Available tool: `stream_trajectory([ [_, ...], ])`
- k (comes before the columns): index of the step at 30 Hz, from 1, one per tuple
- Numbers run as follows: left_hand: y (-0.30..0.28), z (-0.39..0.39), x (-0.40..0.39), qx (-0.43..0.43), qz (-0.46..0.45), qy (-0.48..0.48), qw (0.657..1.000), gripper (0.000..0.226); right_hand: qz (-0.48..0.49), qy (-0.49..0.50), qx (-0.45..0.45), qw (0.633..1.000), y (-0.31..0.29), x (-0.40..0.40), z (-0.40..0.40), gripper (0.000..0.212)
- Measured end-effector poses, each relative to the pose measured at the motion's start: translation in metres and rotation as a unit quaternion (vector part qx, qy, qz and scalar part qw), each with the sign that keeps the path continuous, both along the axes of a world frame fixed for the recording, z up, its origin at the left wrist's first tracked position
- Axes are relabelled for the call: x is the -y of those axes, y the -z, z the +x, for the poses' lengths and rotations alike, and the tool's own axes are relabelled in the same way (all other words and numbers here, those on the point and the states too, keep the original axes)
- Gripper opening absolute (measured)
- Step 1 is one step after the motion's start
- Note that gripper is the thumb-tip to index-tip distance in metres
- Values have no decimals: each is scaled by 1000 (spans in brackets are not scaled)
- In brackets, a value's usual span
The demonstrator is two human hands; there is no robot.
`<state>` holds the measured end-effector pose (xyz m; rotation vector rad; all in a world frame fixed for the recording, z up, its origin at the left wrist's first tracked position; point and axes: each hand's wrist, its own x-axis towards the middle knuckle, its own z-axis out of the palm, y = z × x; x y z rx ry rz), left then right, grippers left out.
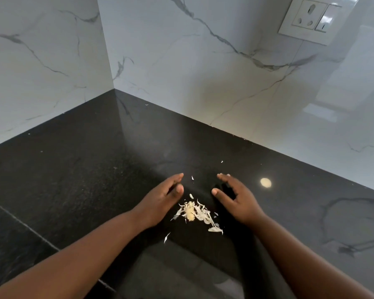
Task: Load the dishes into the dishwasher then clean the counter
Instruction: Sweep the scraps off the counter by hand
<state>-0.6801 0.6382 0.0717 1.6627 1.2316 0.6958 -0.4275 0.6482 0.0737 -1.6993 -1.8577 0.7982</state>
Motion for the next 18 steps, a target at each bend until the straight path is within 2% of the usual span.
stream_trajectory([
  [2,5,-10,11,-133,46,65,988,114,-27,-32,93,995,-3,-24,16,71],
  [4,16,-11,25,-277,123,135,943,119,-44,-55,159,985,-2,-47,27,80],
  [6,28,-4,34,-352,202,151,901,123,-51,-69,188,978,0,-66,31,87],
  [8,31,7,32,-365,218,125,897,122,-51,-83,215,972,4,-83,31,95],
  [10,30,19,23,-375,188,118,900,120,-46,-100,247,963,11,-95,26,103],
  [13,25,40,6,-408,171,117,889,119,-23,-133,277,951,18,-103,10,95],
  [15,26,52,-5,-411,162,93,892,119,4,-187,271,944,21,-97,0,91],
  [18,27,67,-18,-375,144,55,914,119,42,-266,202,941,23,-75,-8,86],
])
